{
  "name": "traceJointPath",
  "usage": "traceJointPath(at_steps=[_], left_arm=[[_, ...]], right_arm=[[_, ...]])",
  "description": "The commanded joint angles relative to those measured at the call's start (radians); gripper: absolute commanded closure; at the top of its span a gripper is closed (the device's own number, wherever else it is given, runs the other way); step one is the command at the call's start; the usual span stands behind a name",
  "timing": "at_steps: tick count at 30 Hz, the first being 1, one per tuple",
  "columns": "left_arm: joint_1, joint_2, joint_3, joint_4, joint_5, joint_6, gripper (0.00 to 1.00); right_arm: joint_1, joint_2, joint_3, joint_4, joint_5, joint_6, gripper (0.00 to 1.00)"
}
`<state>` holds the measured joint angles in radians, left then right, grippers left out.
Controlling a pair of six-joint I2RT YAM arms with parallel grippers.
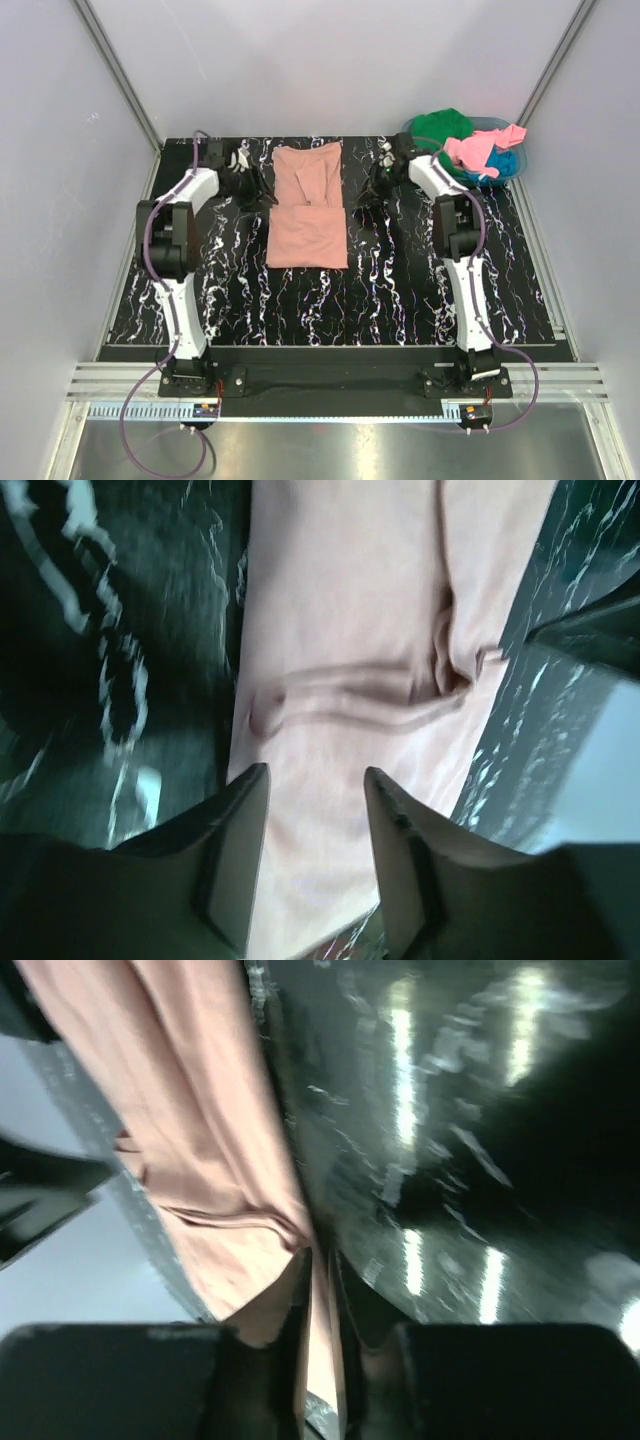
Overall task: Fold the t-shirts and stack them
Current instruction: Fold the tshirt
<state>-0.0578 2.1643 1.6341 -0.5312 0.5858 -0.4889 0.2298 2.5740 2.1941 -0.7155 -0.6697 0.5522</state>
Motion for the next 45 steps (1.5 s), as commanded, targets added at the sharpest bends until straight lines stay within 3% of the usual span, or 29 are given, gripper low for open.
traceJointPath(at_steps=[1,3,4,7,11,14,18,28,36,45], left_arm=[[0.001,-0.233,-0.064,-0.119,-0.165,0.131,0.46],[0.001,-0.340,-0.161,-0.113,-0.169,0.142,0.46],[0.000,-0.377,-0.266,-0.092,-0.165,0.144,0.45],[-0.002,-0.509,-0.495,-0.041,-0.178,0.145,0.45],[-0.017,-0.662,-0.720,0.039,-0.155,0.113,0.42],[-0.033,-0.712,-0.873,0.161,-0.084,0.032,0.40],[-0.048,-0.672,-0.953,0.289,-0.050,-0.077,0.40],[-0.048,-0.615,-0.938,0.287,-0.193,-0.207,0.40],[-0.048,-0.552,-0.959,0.384,-0.187,-0.408,0.42],[-0.048,-0.466,-0.915,0.381,-0.192,-0.401,0.47]], right_arm=[[-0.015,-0.154,0.000,-0.203,0.128,-0.190,0.72],[-0.014,-0.217,-0.098,-0.184,0.111,-0.204,0.64],[-0.006,-0.295,-0.244,-0.152,0.093,-0.202,0.57],[0.028,-0.440,-0.527,0.005,0.044,-0.193,0.48],[0.104,-0.578,-0.769,0.143,0.036,-0.190,0.32],[0.153,-0.647,-0.899,0.235,0.039,-0.147,0.30],[0.167,-0.669,-1.013,0.358,0.042,-0.033,0.30],[0.166,-0.646,-1.137,0.511,0.085,0.184,0.40],[0.174,-0.649,-1.156,0.551,0.133,0.258,0.44],[0.175,-0.626,-1.168,0.574,0.162,0.279,0.45]])
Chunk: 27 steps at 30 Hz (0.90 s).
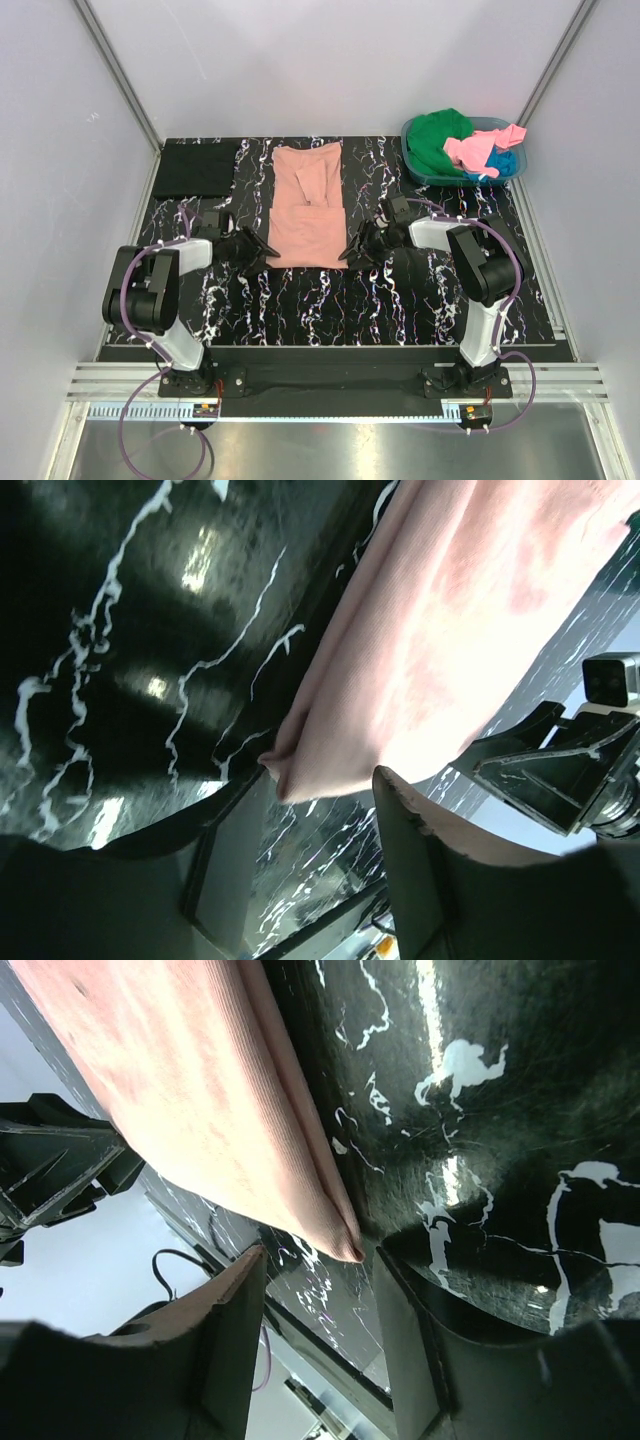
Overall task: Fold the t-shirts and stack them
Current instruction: Fold the tshirt
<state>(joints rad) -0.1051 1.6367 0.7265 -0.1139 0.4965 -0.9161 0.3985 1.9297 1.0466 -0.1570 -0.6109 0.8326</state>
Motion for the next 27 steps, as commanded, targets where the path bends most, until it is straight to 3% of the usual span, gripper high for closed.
traceJointPath(at_steps=[1,10,17,23,25,27], left_arm=[[-0.001,0.064,-0.007,-0.032,-0.104,0.025,0.47],[-0.002,0.078,-0.002,-0.043,-0.096,0.043,0.63],[-0.001,0.077,-0.013,-0.059,-0.090,0.085,0.72],[-0.001,0.089,-0.006,-0.061,-0.073,0.115,0.80],[-0.001,0.095,0.008,-0.067,-0.056,0.137,0.89],[-0.004,0.106,0.017,-0.085,-0.039,0.174,0.96]], right_arm=[[0.008,0.021,-0.020,0.014,0.105,-0.001,0.46],[0.007,0.052,-0.008,0.017,0.100,-0.006,0.50],[0.007,0.075,0.019,0.011,0.082,-0.030,0.64],[0.011,0.092,0.053,0.004,0.063,-0.062,0.92],[0.013,0.081,0.055,-0.003,0.063,-0.078,1.00],[0.014,0.062,0.035,-0.009,0.066,-0.101,1.00]])
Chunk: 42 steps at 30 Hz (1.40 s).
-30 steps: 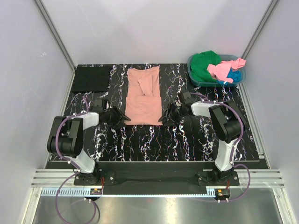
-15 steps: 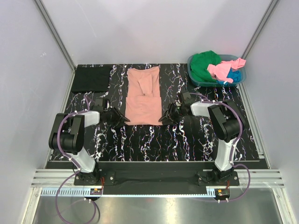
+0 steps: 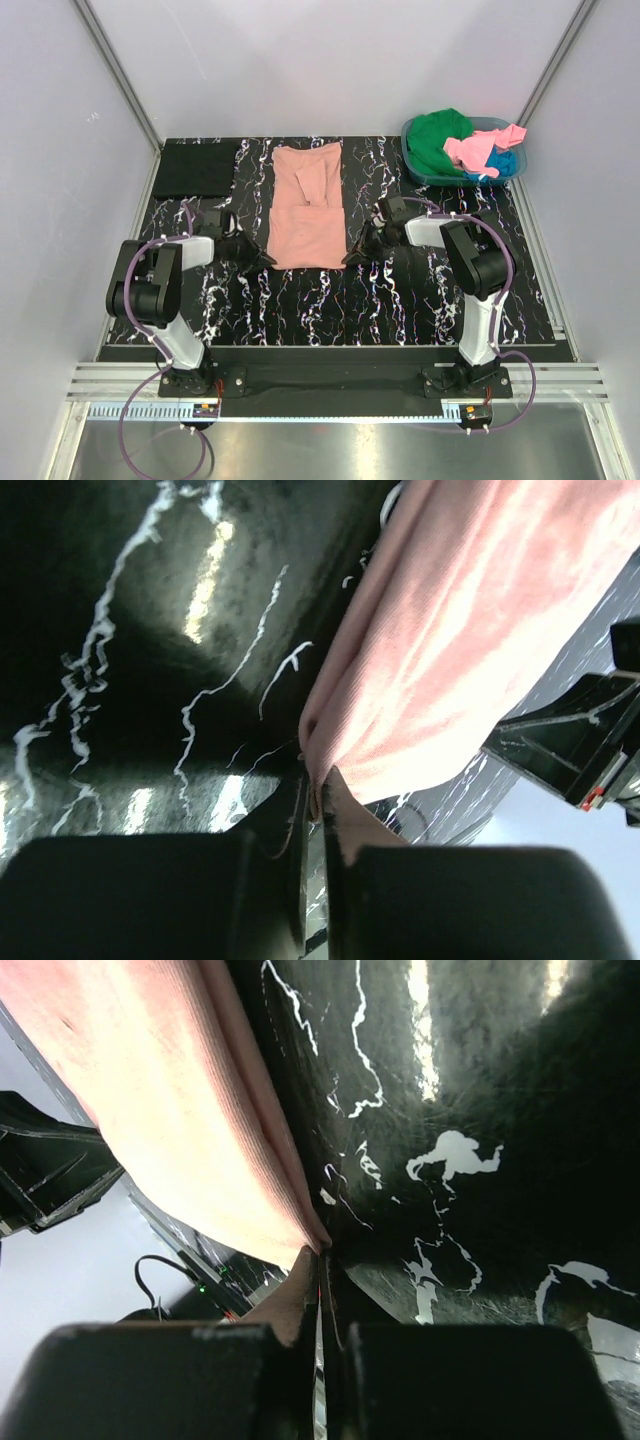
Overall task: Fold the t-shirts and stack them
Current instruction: Fold the tshirt
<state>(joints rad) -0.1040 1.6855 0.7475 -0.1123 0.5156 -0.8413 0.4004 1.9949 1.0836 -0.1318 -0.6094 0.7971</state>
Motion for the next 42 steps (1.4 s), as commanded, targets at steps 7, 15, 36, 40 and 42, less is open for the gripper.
traceJointPath(at_steps=[7,15,36,40,42], left_arm=[[-0.051,-0.084,-0.031,-0.223,-0.111,0.194,1.00],[-0.216,-0.490,-0.226,-0.374,-0.176,0.092,1.00],[-0.330,-0.758,0.016,-0.762,-0.203,0.025,0.95],[-0.293,-0.578,0.286,-0.791,-0.187,0.086,0.91],[-0.254,-0.479,0.363,-0.788,-0.172,0.122,0.88]], right_arm=[[0.020,-0.120,-0.129,-0.029,0.007,-0.122,1.00],[0.046,-0.421,-0.387,-0.087,0.005,-0.150,1.00],[0.089,-0.888,-0.303,-0.498,0.108,-0.122,1.00],[0.054,-0.748,-0.090,-0.574,0.132,-0.183,1.00],[0.031,-0.653,0.031,-0.581,0.120,-0.205,1.00]])
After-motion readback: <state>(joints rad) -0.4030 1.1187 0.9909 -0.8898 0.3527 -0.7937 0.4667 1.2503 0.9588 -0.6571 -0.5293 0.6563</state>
